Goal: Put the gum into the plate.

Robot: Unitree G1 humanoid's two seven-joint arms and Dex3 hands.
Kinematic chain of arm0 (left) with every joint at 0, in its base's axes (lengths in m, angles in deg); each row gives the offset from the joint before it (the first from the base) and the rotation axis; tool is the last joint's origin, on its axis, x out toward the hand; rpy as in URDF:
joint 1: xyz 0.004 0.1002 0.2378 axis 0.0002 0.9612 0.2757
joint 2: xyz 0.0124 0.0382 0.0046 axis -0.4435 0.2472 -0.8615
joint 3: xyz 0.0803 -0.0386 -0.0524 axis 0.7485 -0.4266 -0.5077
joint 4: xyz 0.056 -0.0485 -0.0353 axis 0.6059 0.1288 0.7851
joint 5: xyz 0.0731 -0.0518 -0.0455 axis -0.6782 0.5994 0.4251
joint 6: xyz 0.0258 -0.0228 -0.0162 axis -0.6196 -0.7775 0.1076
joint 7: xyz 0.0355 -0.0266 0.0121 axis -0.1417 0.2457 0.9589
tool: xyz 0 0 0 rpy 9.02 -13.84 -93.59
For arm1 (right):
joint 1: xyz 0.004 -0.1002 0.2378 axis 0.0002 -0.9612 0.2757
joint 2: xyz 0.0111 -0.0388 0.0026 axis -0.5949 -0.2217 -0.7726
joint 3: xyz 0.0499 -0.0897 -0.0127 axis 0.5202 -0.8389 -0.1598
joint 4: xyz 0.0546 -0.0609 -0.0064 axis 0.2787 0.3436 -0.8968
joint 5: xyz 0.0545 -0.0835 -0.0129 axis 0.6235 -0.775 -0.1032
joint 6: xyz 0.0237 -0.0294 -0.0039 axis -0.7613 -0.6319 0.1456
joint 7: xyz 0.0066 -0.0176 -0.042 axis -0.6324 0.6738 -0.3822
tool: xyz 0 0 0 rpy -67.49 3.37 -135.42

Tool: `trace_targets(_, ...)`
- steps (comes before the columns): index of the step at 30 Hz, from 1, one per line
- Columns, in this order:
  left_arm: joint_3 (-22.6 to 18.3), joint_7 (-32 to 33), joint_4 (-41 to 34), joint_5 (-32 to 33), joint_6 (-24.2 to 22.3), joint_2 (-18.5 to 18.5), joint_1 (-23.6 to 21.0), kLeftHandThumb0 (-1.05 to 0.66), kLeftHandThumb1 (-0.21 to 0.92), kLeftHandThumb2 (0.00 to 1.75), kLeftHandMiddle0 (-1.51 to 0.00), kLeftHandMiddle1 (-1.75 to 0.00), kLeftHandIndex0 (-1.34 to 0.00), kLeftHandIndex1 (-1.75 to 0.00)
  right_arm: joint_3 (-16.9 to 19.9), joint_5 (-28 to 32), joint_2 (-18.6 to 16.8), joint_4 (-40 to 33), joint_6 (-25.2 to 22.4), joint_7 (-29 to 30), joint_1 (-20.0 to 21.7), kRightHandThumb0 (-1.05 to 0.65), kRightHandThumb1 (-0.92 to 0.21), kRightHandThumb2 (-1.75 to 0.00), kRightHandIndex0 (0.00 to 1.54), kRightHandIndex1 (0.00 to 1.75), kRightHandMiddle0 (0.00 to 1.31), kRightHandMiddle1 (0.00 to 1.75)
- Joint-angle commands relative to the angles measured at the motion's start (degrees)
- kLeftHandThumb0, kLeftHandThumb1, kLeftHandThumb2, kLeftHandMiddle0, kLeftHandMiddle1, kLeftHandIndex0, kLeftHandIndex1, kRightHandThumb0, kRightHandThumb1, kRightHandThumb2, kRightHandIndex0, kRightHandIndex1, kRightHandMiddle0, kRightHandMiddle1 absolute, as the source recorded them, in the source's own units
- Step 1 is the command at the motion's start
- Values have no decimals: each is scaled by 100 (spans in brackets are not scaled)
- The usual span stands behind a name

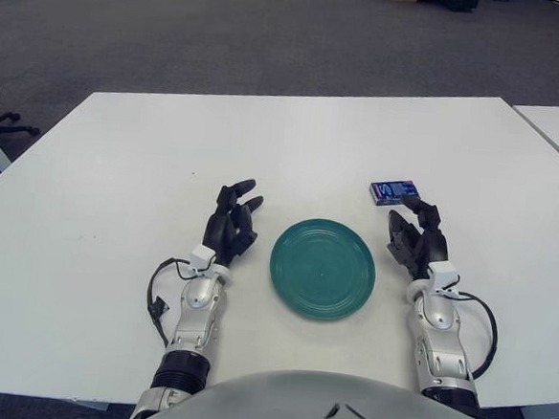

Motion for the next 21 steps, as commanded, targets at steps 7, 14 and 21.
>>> trace_targets(7,23,93,258,-99,-99,29,101,-84,92,84,-35,-62,-6,-100,231,24,250,-468,-1008,-53,342,-53,-92,-56,53,3,3,92)
trace_targets(14,38,79,317,-93,-133,44,48,-85,92,84,-37,-63,-6,-100,287,-486,731,-436,-807,106,919,-53,-92,-57,53,3,1,93)
trace_targets(21,69,51,350,-103,-72,53,18,-87,92,84,-39,-64,-8,-101,-46,-1809,1657,-132,-589,329,1631,-57,-92,-58,51,2,0,90)
